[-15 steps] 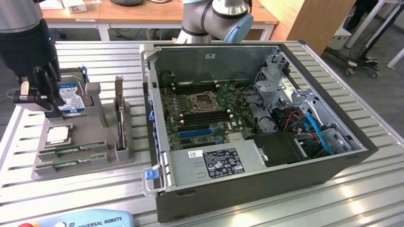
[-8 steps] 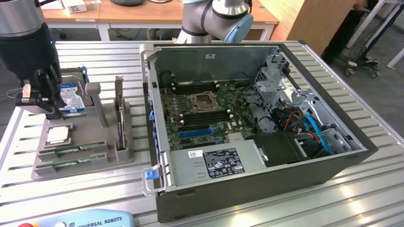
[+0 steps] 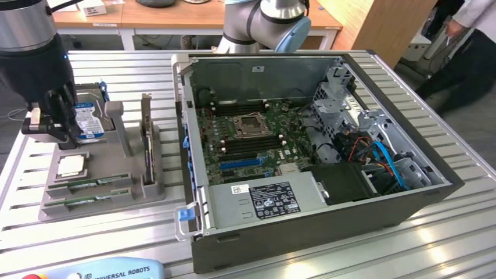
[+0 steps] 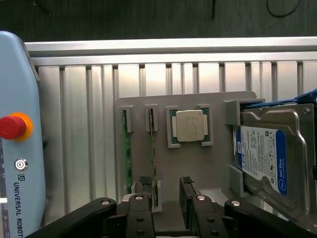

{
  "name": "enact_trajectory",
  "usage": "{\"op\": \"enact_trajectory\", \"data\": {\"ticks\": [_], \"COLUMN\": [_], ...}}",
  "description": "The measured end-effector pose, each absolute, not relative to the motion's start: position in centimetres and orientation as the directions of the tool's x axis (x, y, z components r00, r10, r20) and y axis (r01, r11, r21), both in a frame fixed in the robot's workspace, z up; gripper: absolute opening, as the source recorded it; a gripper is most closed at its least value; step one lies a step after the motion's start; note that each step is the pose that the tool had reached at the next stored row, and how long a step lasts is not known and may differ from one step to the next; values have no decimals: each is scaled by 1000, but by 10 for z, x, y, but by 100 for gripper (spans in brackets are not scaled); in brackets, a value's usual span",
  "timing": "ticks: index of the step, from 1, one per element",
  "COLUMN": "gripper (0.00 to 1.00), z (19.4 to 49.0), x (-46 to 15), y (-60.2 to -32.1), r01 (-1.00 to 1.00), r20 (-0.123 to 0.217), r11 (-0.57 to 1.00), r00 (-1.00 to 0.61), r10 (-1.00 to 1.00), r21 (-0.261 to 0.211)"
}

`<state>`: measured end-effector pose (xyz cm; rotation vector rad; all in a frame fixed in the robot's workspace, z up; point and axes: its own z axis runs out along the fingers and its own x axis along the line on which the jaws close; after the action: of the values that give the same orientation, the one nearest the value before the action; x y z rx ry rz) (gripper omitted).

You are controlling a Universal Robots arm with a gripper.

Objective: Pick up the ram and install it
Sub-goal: 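Pick up the ram and move it above insertion slot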

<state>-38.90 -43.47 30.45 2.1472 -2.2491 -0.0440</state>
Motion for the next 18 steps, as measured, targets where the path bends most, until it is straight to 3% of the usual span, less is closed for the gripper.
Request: {"op": "enact_trajectory", "data": {"ticks": [18], "gripper": [36], "z": [293], "x": [-389], "y": [-435], "r01": [-998], "r20": [4], "r11": [46], "r00": [-46], "r10": [-999], "r21": [42]}}
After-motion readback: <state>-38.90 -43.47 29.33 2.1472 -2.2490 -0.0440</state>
